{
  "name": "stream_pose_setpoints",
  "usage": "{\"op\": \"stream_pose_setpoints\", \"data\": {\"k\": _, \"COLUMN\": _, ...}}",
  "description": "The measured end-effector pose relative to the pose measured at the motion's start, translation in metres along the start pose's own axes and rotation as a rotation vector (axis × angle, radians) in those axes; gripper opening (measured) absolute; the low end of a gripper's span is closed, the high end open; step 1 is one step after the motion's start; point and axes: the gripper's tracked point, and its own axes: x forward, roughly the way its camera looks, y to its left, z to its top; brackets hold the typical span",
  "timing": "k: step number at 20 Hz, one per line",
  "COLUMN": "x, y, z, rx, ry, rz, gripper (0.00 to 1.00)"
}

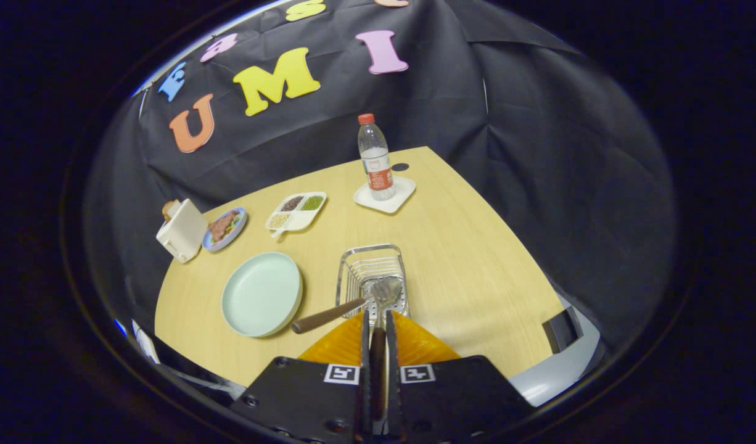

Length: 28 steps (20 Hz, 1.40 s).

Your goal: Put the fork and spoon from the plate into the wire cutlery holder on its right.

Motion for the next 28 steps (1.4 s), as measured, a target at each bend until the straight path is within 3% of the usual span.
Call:
{"op": "stream_pose_setpoints", "data": {"k": 2, "x": -0.003, "y": 0.001, "z": 0.006, "rx": 0.010, "ry": -0.023, "rz": 0.004, "gripper": 0.22}}
{"op": "stream_pose_setpoints", "data": {"k": 5, "x": -0.007, "y": 0.001, "z": 0.013, "rx": 0.006, "ry": -0.065, "rz": 0.001, "gripper": 0.59}}
{"op": "stream_pose_setpoints", "data": {"k": 9, "x": -0.017, "y": 0.006, "z": 0.025, "rx": -0.018, "ry": -0.140, "rz": 0.002, "gripper": 0.80}}
{"op": "stream_pose_setpoints", "data": {"k": 16, "x": -0.050, "y": 0.024, "z": 0.041, "rx": -0.044, "ry": -0.303, "rz": 0.019, "gripper": 0.95}}
{"op": "stream_pose_setpoints", "data": {"k": 21, "x": -0.085, "y": 0.056, "z": 0.046, "rx": -0.115, "ry": -0.481, "rz": 0.017, "gripper": 0.96}}
{"op": "stream_pose_setpoints", "data": {"k": 28, "x": -0.141, "y": 0.101, "z": 0.038, "rx": -0.147, "ry": -0.607, "rz": 0.014, "gripper": 0.96}}
